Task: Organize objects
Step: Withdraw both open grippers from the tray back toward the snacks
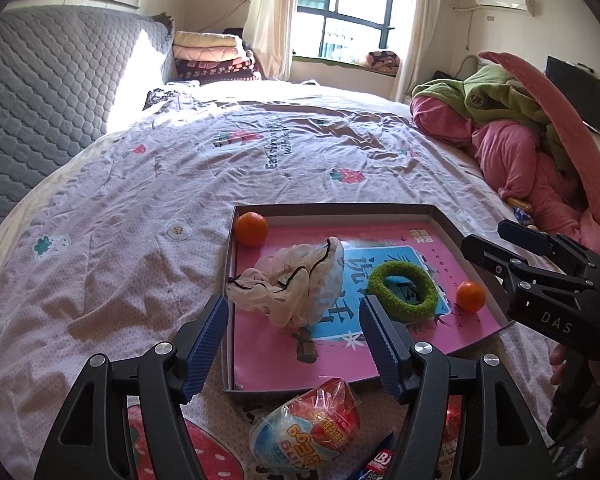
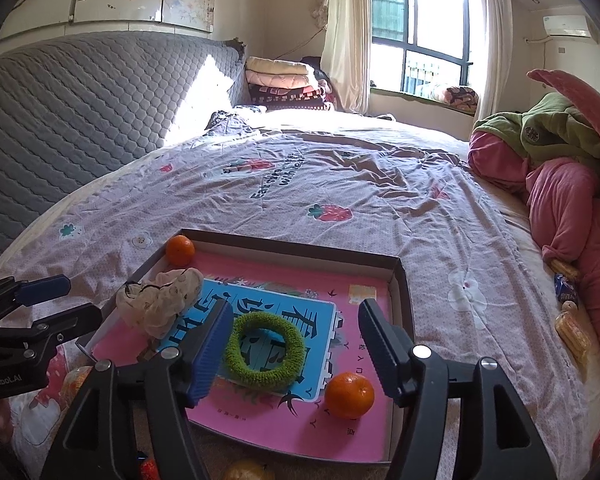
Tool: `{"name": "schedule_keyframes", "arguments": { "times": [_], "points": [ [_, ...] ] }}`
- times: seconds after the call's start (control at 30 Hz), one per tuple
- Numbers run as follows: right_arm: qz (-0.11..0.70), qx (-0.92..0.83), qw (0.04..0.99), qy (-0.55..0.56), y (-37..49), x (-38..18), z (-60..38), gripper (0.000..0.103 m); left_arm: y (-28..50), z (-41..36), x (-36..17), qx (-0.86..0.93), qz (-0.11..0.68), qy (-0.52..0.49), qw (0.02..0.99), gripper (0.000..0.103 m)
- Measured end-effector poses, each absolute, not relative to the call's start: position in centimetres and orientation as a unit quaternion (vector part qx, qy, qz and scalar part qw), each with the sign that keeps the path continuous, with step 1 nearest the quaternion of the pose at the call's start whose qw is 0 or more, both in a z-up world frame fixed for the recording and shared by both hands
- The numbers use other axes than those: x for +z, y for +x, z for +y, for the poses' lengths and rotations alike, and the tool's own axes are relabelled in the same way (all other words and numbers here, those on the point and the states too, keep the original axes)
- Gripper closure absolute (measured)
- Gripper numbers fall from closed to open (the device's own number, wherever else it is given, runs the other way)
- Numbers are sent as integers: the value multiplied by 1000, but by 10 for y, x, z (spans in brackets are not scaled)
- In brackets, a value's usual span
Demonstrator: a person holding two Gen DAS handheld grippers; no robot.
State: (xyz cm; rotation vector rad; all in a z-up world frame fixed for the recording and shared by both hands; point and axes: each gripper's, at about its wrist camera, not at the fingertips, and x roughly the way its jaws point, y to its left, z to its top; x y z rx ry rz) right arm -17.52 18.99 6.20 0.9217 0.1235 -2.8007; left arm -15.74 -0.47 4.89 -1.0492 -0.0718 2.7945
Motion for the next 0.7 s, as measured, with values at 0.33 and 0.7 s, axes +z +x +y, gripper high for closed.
{"name": "schedule_keyframes", "arguments": {
  "times": [0.33, 0.7],
  "points": [
    [44, -947, 106, 301, -166, 69, 187, 34, -143, -3, 57, 937, -21, -340, 71, 33],
    [42, -952, 107, 285, -146, 77, 193, 27, -129, 2, 61, 941, -13, -333, 60, 28]
  ]
}}
